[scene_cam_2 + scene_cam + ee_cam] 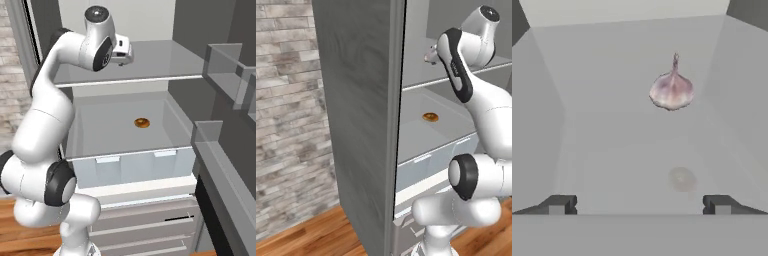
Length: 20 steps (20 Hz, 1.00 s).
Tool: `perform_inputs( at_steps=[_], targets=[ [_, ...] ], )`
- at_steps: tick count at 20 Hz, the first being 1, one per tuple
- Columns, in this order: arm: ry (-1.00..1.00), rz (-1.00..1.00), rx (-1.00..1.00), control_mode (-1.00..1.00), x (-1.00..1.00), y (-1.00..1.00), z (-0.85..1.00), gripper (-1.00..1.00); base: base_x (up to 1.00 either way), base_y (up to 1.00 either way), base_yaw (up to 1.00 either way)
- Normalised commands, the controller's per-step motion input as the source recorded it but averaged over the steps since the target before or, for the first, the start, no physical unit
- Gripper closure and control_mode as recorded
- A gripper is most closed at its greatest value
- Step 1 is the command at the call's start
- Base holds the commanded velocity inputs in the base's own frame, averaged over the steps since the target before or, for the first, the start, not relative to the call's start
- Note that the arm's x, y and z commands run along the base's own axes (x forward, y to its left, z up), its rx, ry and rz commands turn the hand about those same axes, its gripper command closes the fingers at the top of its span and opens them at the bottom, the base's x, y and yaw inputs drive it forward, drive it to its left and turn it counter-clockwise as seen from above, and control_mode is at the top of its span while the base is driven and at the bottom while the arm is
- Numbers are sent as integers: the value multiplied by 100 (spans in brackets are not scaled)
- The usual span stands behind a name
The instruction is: Retrieve the bottle and the shaker from the cabinet and place them next to the mixing bowl on the counter. Then add garlic from the fridge to the mixing bowl.
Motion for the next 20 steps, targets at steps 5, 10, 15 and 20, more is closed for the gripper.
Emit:
perform_inputs(
  at_steps=[5, 10, 15, 20],
  targets=[
    [-6, 4, 0, -100, 69, -5, 0, -100, 0, 0, 0],
    [14, 1, 0, -100, 69, -2, 29, -100, 0, 0, 0],
    [14, 0, 0, -100, 73, -23, 2, -100, 0, 0, 0],
    [4, 0, 0, -100, 59, -26, 0, -100, 0, 0, 0]
  ],
)
